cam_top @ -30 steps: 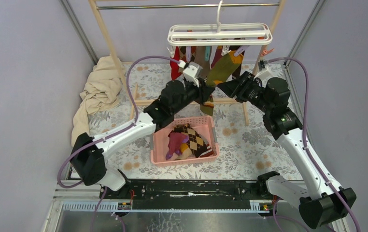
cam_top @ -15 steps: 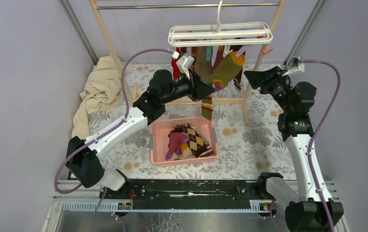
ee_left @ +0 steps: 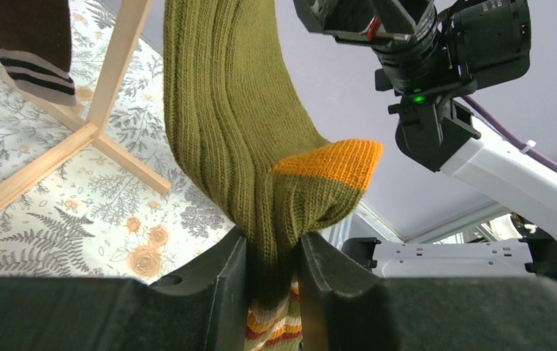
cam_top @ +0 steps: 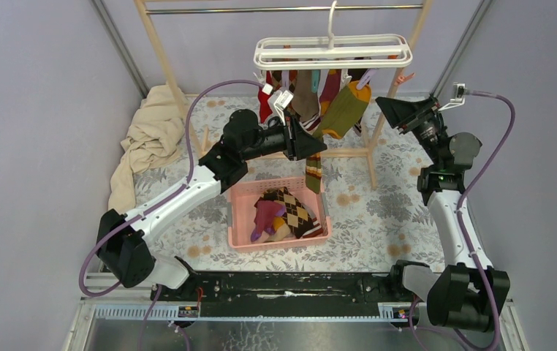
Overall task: Remove the socks clipped to the hanger
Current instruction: Remove the sock from the hanger.
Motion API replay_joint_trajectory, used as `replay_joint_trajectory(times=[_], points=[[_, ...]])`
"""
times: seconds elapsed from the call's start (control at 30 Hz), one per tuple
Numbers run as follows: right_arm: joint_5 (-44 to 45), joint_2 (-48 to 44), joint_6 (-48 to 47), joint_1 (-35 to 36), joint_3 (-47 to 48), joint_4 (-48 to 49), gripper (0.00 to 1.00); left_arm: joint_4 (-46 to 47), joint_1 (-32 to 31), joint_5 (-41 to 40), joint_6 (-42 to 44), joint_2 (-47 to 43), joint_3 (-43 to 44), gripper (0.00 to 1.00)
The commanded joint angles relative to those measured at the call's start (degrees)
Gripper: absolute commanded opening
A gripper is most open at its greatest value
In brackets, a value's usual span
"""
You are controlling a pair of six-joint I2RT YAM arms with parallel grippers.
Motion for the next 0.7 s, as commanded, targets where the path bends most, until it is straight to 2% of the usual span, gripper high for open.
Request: replay_joint_trajectory(times=[0.0, 0.13, 0.33, 0.67], points=[[-1.58, 2.10, 4.01, -0.25, 3.03, 12.03, 0.59, 4.28, 0.35, 2.58, -1.97, -0.90, -0.49, 0.33], [-1.32, 5.28, 5.77, -0.15, 5.23, 14.95, 0.59, 4.57, 0.40, 3.28, -2.81, -0.90, -0.56, 0.33], [0.09, 8.00, 3.48, 1.39, 8.00, 13.26, 0.60, 5.79, 0.29, 5.14, -4.46, -0.55, -0.33, 0.33], [4.08, 9.28, -5.22, 8.34, 12.95, 4.64, 0.61, 6.11, -0.23, 6.21, -5.34, 0.60, -0.15, 0.33]])
